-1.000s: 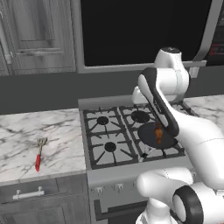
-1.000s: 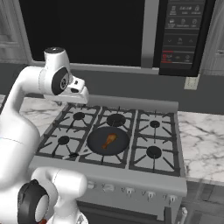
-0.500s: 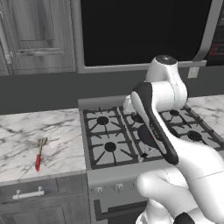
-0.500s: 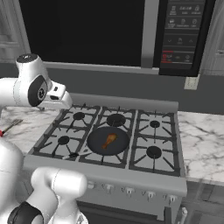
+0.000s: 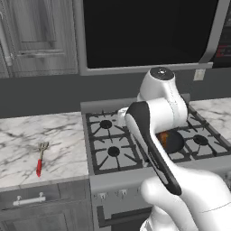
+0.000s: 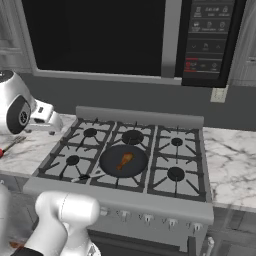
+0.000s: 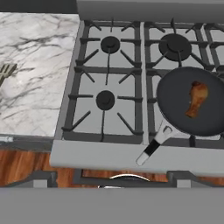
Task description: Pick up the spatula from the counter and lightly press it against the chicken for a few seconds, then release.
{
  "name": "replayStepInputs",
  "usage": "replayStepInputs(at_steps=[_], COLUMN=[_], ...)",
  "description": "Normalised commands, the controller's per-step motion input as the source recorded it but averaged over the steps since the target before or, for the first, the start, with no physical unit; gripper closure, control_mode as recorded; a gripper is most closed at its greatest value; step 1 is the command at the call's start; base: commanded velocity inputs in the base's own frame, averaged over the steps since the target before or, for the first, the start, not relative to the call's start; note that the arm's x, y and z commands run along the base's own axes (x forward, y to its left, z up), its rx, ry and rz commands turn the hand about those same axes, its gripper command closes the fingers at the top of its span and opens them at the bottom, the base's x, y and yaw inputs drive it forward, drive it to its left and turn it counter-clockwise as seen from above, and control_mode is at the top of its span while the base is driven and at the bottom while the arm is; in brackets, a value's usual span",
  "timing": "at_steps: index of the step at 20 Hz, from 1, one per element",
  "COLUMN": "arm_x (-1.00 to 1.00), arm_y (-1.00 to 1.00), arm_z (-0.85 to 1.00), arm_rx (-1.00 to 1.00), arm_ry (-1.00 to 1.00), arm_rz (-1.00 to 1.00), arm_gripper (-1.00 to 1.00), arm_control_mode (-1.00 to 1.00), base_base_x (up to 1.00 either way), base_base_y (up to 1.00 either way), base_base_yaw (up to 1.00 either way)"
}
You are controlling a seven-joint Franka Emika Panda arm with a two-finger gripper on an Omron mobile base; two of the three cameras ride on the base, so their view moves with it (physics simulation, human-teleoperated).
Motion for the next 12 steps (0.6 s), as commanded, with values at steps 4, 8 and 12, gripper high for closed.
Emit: replayStepInputs(at_steps=[4, 8, 12], arm_x=[-0.11, -0.04, -0.04], arm_y=[0.48, 0.45, 0.40], arm_z=[-0.10, -0.35, -0.24], arm_rx=[0.00, 0.05, 0.07], arm_ry=[-0.01, -0.02, -0.03], arm_rz=[0.00, -0.01, 0.00], arm_gripper=[-1.00, -1.00, -1.00], arm_control_mode=[-1.00, -1.00, -1.00], base_base_x=[0.00, 0.00, 0.00], base_base_y=[0.00, 0.00, 0.00], base_base_yaw=[0.00, 0.00, 0.00])
